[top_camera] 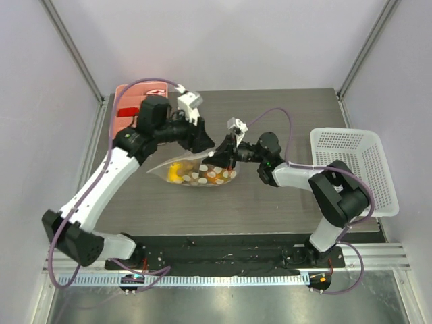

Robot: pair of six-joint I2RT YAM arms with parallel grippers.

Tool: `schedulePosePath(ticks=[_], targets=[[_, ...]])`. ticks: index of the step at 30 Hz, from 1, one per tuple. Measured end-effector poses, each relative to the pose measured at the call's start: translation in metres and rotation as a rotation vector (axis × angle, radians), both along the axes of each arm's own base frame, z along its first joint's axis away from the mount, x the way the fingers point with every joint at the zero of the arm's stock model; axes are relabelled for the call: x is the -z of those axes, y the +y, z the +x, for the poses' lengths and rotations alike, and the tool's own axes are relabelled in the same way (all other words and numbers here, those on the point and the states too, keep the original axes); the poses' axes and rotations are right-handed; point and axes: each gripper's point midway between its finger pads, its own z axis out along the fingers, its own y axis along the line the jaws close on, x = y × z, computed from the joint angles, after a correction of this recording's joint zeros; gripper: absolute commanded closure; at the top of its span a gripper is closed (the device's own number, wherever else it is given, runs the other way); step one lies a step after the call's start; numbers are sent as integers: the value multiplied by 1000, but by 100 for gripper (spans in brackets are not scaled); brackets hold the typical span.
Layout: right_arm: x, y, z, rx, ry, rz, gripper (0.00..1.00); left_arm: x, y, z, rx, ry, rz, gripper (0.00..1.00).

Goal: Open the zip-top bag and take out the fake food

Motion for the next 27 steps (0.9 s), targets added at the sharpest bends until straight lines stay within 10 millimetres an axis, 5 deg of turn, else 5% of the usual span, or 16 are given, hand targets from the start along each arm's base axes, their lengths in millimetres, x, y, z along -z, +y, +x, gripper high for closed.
schedulePosePath(ticks=[3,8,16,19,23,27], targets=[[5,11,-1,-26,19,-11,99,20,-26,7,90,5,60,43],[16,24,-4,-63,73,-35,99,48,-22,-11,135,-11,147,42],[22,32,-2,-78,161,-59,99,-4,8,-45,94,-260,124,39],[22,34,-4,-85,190,-65,99,-5,5,-47,95,-296,151,46],[21,37,-8,-96,219,-70,99,22,-11,-43,106,-302,261,64],[24,39,-12,-105,243,-80,99,65,-11,-45,91,-322,442,68]])
